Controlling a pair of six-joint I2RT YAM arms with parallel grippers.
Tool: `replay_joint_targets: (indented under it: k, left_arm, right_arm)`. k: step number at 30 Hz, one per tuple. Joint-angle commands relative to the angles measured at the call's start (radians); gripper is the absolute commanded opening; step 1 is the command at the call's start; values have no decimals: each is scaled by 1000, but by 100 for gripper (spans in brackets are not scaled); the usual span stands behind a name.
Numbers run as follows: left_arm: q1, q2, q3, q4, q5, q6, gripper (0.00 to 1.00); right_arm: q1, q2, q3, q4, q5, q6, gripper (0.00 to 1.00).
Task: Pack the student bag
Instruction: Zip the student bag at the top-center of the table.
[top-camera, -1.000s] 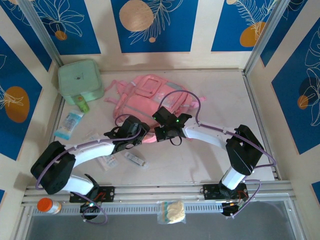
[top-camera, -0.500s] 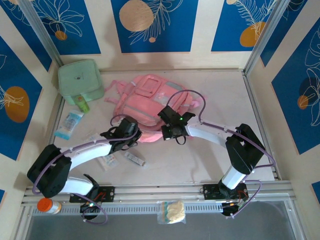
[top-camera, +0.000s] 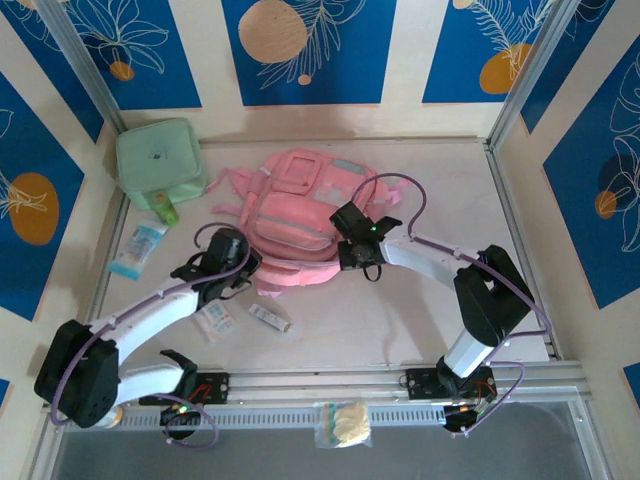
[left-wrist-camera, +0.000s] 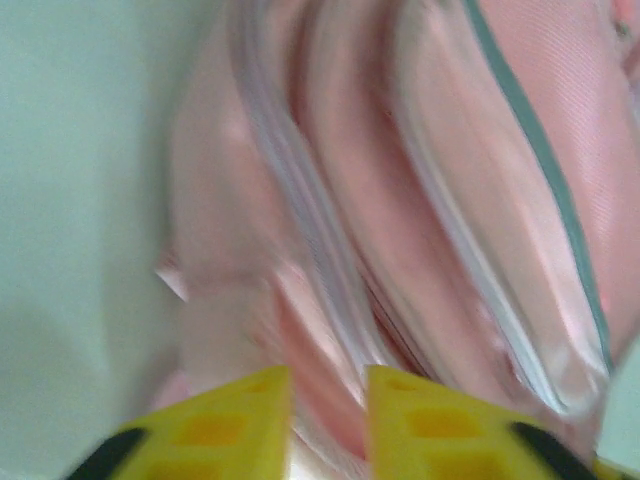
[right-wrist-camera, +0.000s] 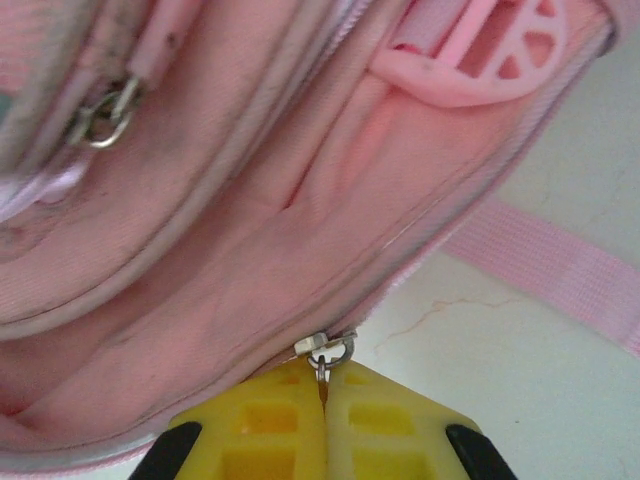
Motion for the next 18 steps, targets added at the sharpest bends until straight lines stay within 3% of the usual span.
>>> replay_joint_targets:
  k: [1, 8, 13, 18]
  left_arm:
    - [-101, -4, 11, 45, -4, -100, 39]
    - [-281, 166, 113, 107, -63, -342, 59]
    - [-343, 291, 239, -16, -156, -473, 69]
    - [-359, 431, 312, -63, -205, -599, 73]
  right_arm:
    - [13, -25, 22, -14, -11, 10, 0]
    - [6, -22, 13, 0, -21, 4, 0]
    - [7, -37, -22, 31, -51, -3, 0]
    - [6, -40, -39, 50, -60, -5, 0]
